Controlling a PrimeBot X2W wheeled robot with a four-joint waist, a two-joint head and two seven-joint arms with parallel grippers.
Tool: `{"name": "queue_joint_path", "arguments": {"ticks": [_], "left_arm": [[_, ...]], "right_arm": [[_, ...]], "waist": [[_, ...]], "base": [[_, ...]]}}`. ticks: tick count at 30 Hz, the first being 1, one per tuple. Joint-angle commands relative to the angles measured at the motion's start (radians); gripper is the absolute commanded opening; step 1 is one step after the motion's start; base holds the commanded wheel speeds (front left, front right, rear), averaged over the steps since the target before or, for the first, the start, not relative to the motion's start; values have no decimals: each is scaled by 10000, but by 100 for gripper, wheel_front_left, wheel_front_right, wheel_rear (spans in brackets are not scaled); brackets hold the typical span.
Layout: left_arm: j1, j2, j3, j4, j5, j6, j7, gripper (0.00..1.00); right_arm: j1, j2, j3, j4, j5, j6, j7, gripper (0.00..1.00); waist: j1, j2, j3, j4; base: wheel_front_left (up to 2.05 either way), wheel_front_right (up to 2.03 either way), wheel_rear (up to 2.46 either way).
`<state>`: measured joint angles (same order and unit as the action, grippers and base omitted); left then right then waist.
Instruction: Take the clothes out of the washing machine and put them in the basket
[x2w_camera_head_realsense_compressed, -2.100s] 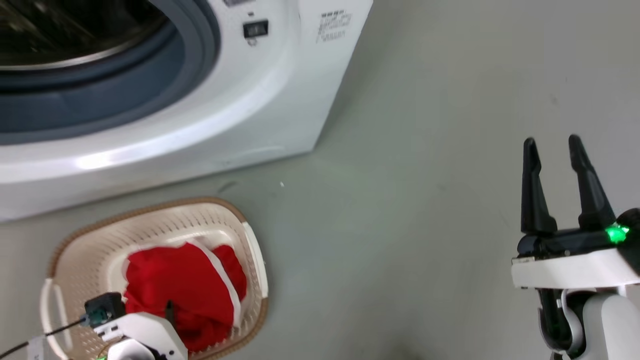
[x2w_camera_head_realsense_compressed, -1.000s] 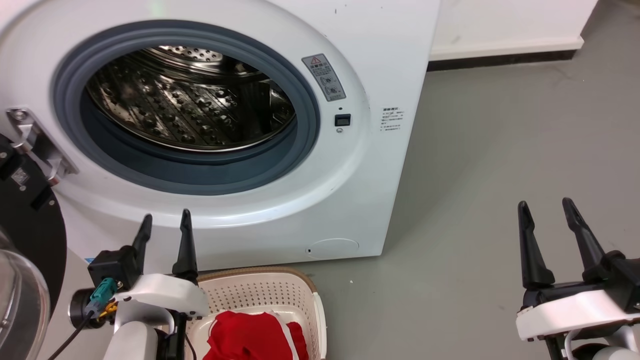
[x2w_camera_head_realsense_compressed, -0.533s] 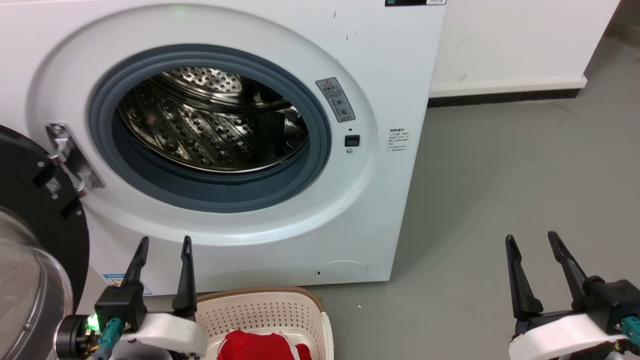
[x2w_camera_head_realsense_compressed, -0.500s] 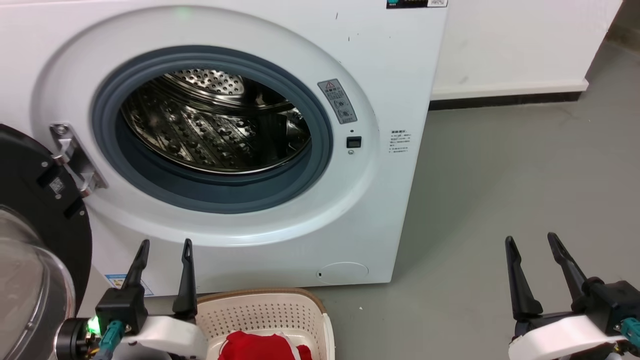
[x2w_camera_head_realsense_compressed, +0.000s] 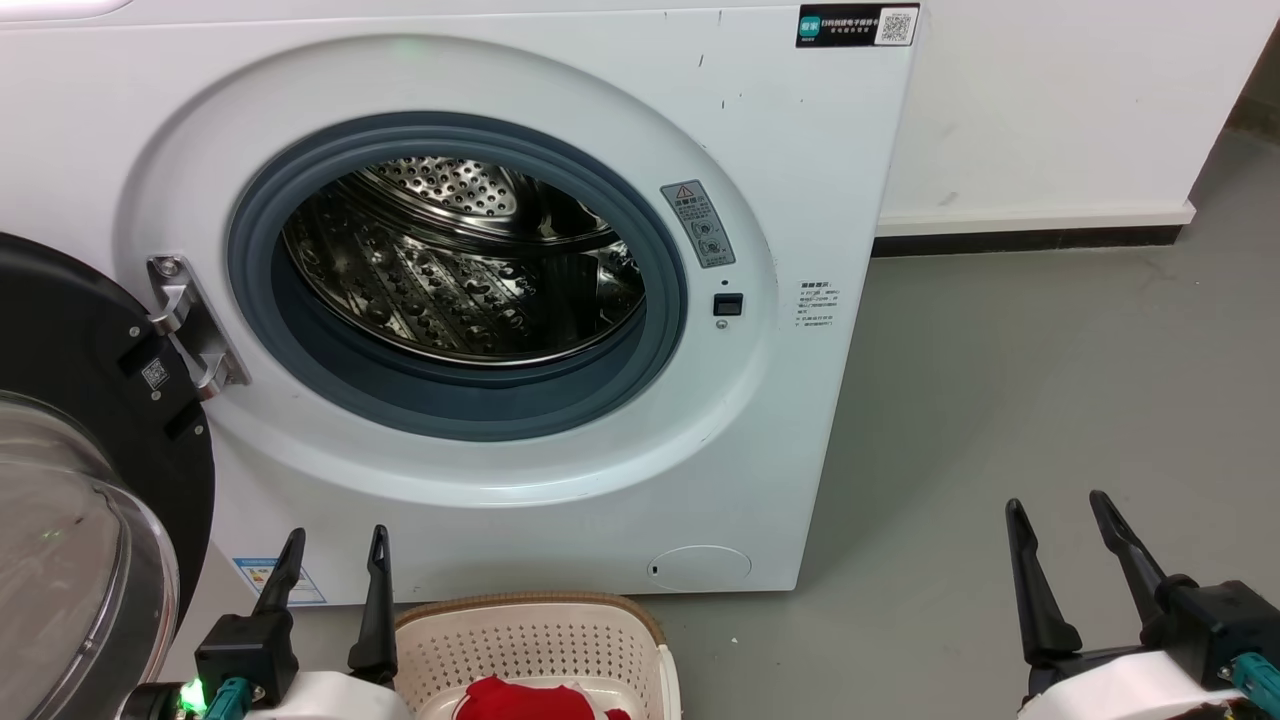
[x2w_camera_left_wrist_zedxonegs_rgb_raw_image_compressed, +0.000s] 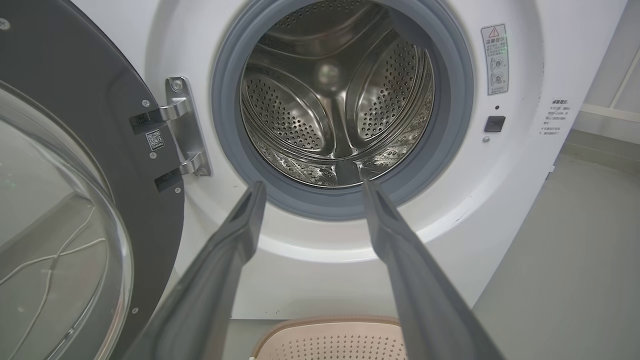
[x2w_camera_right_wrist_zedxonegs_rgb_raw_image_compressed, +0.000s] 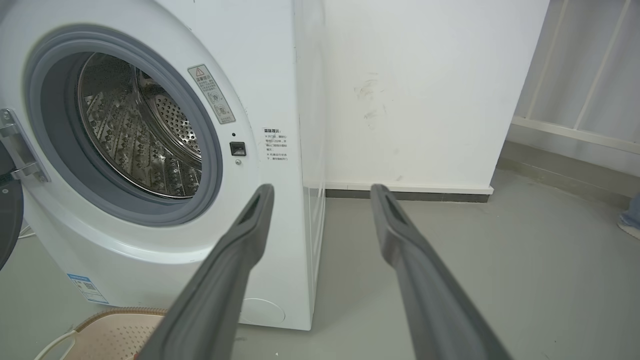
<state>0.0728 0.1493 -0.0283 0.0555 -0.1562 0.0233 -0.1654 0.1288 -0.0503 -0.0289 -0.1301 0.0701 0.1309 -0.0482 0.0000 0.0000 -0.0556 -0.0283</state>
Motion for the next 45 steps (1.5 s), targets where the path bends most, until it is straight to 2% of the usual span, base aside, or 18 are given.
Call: {"name": "queue_joint_path", "arguments": {"ticks": [1,16,17,20,31,45], "left_arm": [[-15,41,-5,10,-40,23,1,100],[-140,173,-84,-66,-122,130,-20,100],[-59,118,-69,-21,-83,116,-4,0],[70,2,-58,243,-103,117,46,0],[-270,-144,217,533,-2240,-131,503,0],[-542,-293,405,738,-4462,-389,886,0]], "right_arm": [[94,2,24,-60,-48,-3,25,100],[152,2,61,-101,2,-3,10,100],[29,0,62,-78,-3,0,42,0],[67,8,88,191,30,0,47,0],[-287,-140,138,670,2495,0,122,0],[-690,-257,148,1221,4978,-1,243,0]], "waist": [[0,0,-3,-19],[0,0,-13,-65],[0,0,-13,-65],[1,-1,-12,-66],[1,-1,41,-34],[1,-1,104,1]], "base": [[0,0,0],[0,0,0],[0,0,0],[0,0,0],[0,0,0],[0,0,0]]}}
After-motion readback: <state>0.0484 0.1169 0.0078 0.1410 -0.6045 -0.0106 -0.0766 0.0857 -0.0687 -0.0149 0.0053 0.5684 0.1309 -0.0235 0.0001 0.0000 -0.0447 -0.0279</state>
